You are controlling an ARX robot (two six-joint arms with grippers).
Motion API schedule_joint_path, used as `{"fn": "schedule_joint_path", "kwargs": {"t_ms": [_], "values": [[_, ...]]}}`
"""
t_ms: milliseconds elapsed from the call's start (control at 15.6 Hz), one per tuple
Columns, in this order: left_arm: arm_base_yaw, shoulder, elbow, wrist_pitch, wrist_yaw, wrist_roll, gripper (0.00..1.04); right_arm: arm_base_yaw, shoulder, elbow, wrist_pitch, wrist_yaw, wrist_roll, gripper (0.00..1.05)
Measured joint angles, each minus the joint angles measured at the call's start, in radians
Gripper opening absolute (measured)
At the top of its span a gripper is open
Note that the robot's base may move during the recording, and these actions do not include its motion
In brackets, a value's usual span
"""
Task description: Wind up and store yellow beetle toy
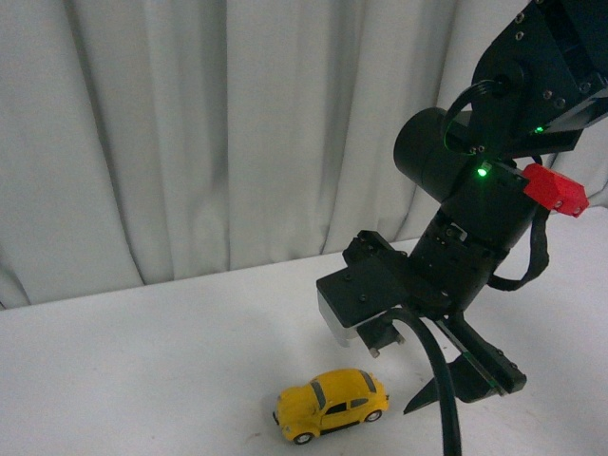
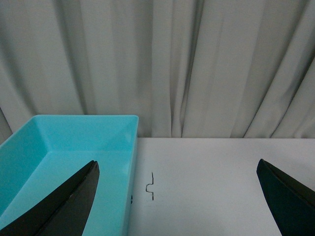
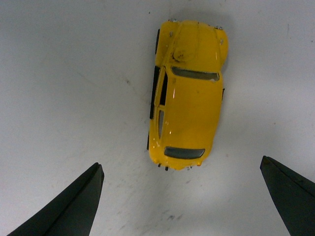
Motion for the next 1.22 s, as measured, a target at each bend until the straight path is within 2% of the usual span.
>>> {"fn": "schedule_joint_path", "kwargs": {"t_ms": [578,900,964,1221], "values": [[0.000,0.000,0.000,0.000,0.000,0.000,0.98,0.069,0.122,0.083,0.003,0.072,0.045,0.98],[0.000,0.000,0.000,0.000,0.000,0.000,0.98,0.109,0.148,0.105,0.005,0.063,0.094,0.97],[0.000,0.000,0.000,0.000,0.000,0.000,0.98,0.115,0.148,0.105,0.010,0.062,0.108,0.91],[0.000,0.000,0.000,0.000,0.000,0.000,0.98,0.114,0.148,0.105,0.009,0.062,0.120,0.48]]}}
